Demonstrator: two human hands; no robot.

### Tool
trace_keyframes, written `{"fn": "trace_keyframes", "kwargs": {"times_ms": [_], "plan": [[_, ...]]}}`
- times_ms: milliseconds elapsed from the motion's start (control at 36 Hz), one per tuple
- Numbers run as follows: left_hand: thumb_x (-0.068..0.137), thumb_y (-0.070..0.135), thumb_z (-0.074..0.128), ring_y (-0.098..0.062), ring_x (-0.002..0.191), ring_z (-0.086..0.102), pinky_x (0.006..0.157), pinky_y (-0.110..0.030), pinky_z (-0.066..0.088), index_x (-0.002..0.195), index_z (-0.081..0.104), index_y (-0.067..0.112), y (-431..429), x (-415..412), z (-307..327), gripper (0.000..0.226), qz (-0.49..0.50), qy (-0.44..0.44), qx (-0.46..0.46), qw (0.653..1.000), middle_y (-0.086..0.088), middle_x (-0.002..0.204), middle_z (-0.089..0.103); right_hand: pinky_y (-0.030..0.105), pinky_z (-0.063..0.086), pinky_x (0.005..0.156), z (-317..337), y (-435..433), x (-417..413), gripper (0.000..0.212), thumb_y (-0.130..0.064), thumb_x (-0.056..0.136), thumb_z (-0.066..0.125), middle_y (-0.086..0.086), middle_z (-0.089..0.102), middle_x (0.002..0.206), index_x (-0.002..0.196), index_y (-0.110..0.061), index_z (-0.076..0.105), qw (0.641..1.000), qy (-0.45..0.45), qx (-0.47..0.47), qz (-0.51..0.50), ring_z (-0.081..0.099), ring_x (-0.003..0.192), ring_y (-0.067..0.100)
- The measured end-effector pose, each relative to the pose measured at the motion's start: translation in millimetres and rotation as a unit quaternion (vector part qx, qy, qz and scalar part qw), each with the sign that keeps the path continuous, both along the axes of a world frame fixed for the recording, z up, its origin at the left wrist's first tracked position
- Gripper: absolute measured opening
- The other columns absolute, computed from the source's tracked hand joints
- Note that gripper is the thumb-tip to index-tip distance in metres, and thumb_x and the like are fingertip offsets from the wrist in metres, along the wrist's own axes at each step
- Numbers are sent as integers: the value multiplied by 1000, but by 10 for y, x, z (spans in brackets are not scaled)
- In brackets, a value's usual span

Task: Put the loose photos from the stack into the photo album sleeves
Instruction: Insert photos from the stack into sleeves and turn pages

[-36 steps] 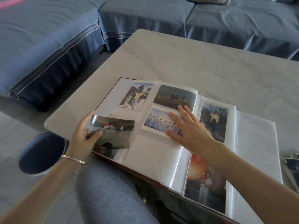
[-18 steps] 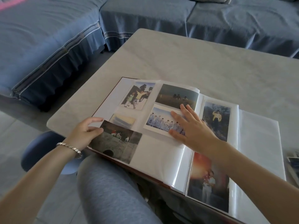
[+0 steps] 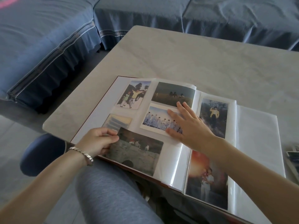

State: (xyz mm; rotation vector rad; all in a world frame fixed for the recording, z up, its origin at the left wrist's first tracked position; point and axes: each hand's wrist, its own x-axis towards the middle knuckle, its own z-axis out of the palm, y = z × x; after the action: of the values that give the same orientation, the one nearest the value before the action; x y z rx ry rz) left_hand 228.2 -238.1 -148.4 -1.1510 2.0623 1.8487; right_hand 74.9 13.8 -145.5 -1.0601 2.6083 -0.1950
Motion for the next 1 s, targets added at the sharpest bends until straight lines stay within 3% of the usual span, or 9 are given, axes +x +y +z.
{"fn": "trace_keyframes", "kwargs": {"times_ms": [111,194,278,389,472,583,722,861,1000], "plan": [[80,-3,66,-16,67,65,65,-31,53,75,68,15,92,-59,59,19,-18,3,-13,1000,1,64,69,44,7,114,-9,-6,-4,72,-64,88,26,-3,-15,156,148,-34,0,1000,0,0,2,-20,142,17],[76,-4,69,-10,65,68,54,-18,54,76,69,14,133,-92,126,18,-37,13,-76,996,2,66,71,43,5,114,-18,0,-7,73,-65,88,25,-4,-15,156,148,-34,-1,1000,0,1,3,-20,142,18],[75,-5,71,-13,66,66,49,-15,52,73,69,15,161,-104,156,21,-43,16,-109,993,-2,70,70,42,3,114,-23,1,-10,74,-66,86,22,-4,-16,156,148,-34,-2,1000,0,0,4,-20,142,18],[72,-6,72,-10,59,67,49,-17,51,74,70,14,170,-99,174,20,-43,9,-91,995,1,64,71,42,3,113,-33,1,-6,75,-67,84,20,-4,-16,156,148,-35,-2,1000,2,-3,3,-20,142,19],[70,-6,73,-10,58,68,49,-17,51,61,74,16,192,-99,186,24,-40,0,-54,998,-2,65,71,42,3,113,-45,-2,-6,75,-68,83,19,-4,-15,156,148,-35,-1,1000,6,-6,1,-20,142,19],[72,3,73,-12,64,70,53,-18,53,63,76,24,234,-104,241,24,-79,-21,-24,996,-2,72,73,42,3,113,-63,-4,-12,75,-69,83,18,-4,-14,157,148,-36,0,1000,9,-12,0,-19,142,19],[79,21,72,-14,67,69,60,-25,53,80,71,17,302,-104,266,5,-72,-18,-76,994,-2,73,73,40,3,112,-75,-2,-18,73,-68,85,21,-4,-15,157,148,-36,0,1000,11,-16,0,-19,142,18],[64,28,83,-8,80,62,67,-24,50,82,61,29,412,-118,278,29,-104,-49,-172,978,7,82,67,41,3,113,-70,0,-15,73,-67,86,22,-3,-14,157,148,-36,0,1000,9,-16,0,-19,142,19],[64,22,84,-7,49,61,46,-16,47,75,67,13,401,-100,272,22,-85,-60,-178,978,3,57,68,40,1,112,-76,-1,-18,73,-67,86,22,-4,-15,157,148,-36,-1,1000,9,-19,0,-19,142,18]]}}
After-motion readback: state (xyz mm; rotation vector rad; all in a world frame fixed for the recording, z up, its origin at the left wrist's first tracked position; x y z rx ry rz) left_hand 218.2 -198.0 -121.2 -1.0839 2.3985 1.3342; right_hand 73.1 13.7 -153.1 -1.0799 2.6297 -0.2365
